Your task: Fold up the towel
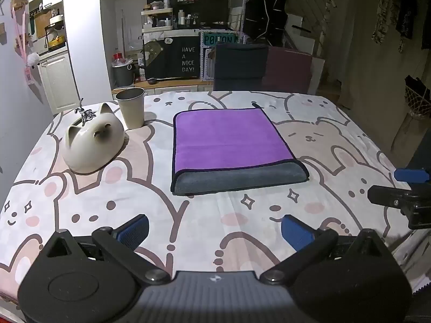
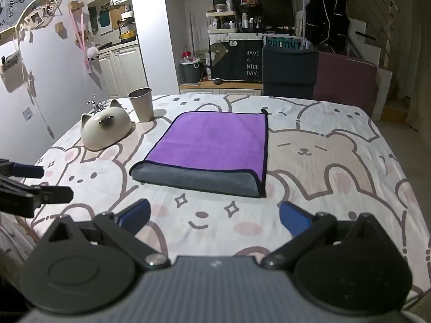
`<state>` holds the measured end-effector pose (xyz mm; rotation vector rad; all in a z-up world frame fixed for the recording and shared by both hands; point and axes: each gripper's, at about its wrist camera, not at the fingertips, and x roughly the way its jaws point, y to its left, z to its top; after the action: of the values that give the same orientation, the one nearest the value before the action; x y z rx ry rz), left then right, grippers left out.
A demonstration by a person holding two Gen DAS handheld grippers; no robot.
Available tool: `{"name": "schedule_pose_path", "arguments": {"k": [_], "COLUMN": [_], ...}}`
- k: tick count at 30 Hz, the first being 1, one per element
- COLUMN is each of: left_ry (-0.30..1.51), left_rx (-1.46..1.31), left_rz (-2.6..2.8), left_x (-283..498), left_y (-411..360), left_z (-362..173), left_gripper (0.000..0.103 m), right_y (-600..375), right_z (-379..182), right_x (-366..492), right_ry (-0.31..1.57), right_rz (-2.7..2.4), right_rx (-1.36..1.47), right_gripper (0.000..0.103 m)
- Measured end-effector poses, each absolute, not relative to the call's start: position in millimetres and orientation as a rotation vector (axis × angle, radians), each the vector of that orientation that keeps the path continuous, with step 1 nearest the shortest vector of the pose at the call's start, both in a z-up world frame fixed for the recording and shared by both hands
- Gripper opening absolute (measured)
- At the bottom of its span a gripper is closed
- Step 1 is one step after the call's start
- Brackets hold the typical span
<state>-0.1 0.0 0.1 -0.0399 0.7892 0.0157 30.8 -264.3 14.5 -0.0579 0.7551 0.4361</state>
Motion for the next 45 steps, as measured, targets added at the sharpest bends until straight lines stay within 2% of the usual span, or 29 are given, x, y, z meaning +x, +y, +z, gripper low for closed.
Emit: {"name": "schedule_pose_path", "arguments": {"k": [45], "left_ry": [0.795], "left_rx": [-0.043], "left_rz": [0.012], "left_x": [-2.7], "left_y": [0.2], "left_z": [-4.3], "left_gripper": [0.103], "right_y": [-264.6], "right_z": [14.5], "right_x": [31.1], "right_ry": [0.758], "right_rz": [0.435], "right_rx": [-0.059], "right_gripper": [0.102]}}
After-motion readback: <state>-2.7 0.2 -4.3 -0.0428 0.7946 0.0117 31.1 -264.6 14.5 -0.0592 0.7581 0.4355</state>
